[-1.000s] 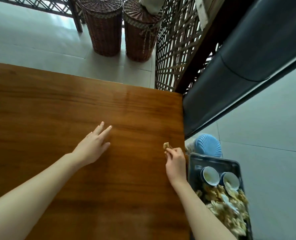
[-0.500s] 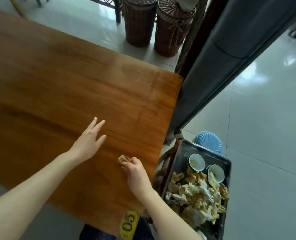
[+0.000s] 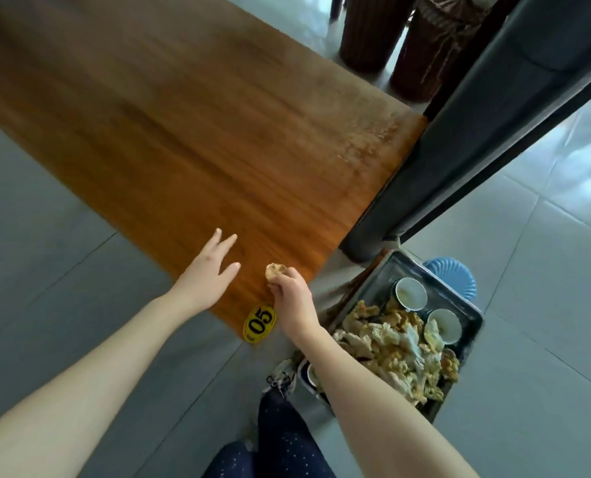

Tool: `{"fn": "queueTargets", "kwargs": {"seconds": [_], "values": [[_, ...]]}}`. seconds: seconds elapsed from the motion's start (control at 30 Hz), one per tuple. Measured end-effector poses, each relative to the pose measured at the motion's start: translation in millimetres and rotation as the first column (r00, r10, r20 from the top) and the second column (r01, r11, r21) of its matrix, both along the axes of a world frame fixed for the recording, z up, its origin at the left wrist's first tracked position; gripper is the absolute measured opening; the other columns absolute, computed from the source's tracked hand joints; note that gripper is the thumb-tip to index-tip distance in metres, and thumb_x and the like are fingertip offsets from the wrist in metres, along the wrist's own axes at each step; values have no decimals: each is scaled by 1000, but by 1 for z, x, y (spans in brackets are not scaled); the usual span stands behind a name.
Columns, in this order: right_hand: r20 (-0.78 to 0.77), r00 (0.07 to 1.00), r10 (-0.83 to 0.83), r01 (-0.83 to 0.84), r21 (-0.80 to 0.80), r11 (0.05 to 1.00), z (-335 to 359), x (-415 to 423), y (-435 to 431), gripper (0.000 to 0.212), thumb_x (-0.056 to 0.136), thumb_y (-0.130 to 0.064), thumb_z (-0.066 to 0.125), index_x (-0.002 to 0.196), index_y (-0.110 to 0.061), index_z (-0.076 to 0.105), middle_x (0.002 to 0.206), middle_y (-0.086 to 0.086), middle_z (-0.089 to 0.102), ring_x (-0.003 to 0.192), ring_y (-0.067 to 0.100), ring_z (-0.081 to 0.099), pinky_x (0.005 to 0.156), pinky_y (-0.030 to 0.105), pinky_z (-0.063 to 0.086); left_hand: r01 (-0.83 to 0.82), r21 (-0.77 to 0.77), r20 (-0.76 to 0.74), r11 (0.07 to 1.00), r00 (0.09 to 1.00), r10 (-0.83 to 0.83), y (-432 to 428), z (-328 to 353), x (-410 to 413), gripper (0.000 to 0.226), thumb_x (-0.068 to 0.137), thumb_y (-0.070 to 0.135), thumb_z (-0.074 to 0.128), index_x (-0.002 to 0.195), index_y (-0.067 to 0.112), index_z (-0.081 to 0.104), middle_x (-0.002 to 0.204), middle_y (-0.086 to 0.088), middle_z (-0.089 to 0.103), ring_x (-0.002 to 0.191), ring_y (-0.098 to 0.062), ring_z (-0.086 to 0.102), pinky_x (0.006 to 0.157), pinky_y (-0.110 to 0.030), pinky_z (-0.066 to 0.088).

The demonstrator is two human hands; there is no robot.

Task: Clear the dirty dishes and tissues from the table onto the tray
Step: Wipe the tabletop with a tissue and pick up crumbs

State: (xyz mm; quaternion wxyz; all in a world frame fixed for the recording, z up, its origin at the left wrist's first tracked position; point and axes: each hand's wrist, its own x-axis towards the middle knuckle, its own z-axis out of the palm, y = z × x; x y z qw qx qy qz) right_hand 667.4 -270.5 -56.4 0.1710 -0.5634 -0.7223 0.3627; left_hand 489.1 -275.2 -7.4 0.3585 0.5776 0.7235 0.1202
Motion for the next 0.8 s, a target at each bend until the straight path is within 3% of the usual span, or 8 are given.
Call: {"fn": "queueTargets", "kwargs": {"seconds": [0.13, 0.3, 0.47, 0.57, 0.7, 0.8], "values": [[-94, 990, -103, 104, 4, 995, 12, 11, -23, 17, 91, 0, 56, 100, -3, 70, 95, 6, 57, 88, 21, 56, 81, 29, 49, -44, 32, -27, 999, 999, 45, -33, 13, 12, 57, 99, 32, 45, 151, 26, 22, 161, 1, 3, 146, -24, 17, 113, -42, 25], [-173, 973, -152, 179, 159, 971, 31, 54, -42, 16, 88, -1, 61, 100, -2, 71, 92, 8, 60, 84, 20, 58, 76, 27, 48, -43, 71, -36, 997, 998, 45, -76, 17, 41, 57, 99, 31, 45, 151, 24, 22, 161, -1, 3, 146, -26, 16, 113, -45, 25], [-106, 969, -222, 236, 151, 960, 42, 128, -78, 18, 87, -4, 63, 102, -7, 72, 94, 4, 62, 85, 17, 58, 78, 25, 49, -52, 42, 9, 998, 999, 52, -123, 16, 84, 57, 99, 29, 46, 151, 22, 24, 161, -3, 3, 146, -25, 17, 113, -40, 23], [-35, 960, -279, 281, 128, 951, 43, 179, -103, 18, 87, -6, 63, 102, -9, 72, 94, -1, 61, 85, 14, 57, 74, 17, 43, -27, 10, 21, 1000, 999, 26, -139, 18, 112, 57, 99, 31, 45, 151, 22, 23, 161, -3, 3, 145, -26, 16, 114, -40, 22], [86, 949, -305, 302, 46, 952, 31, 241, -128, 18, 88, -6, 62, 103, -10, 71, 97, -2, 59, 89, 16, 55, 78, 26, 45, -40, 11, 65, 999, 997, 39, -153, 15, 149, 57, 98, 29, 47, 150, 23, 25, 161, -4, 3, 146, -24, 15, 114, -36, 20], [157, 934, -322, 327, -10, 945, 16, 280, -136, 16, 90, -11, 61, 103, -10, 71, 98, -2, 57, 91, 17, 54, 77, 25, 39, -57, -1, 75, 998, 996, 57, -165, 8, 176, 56, 98, 28, 48, 150, 22, 27, 160, -5, 5, 146, -24, 16, 114, -36, 20]]}}
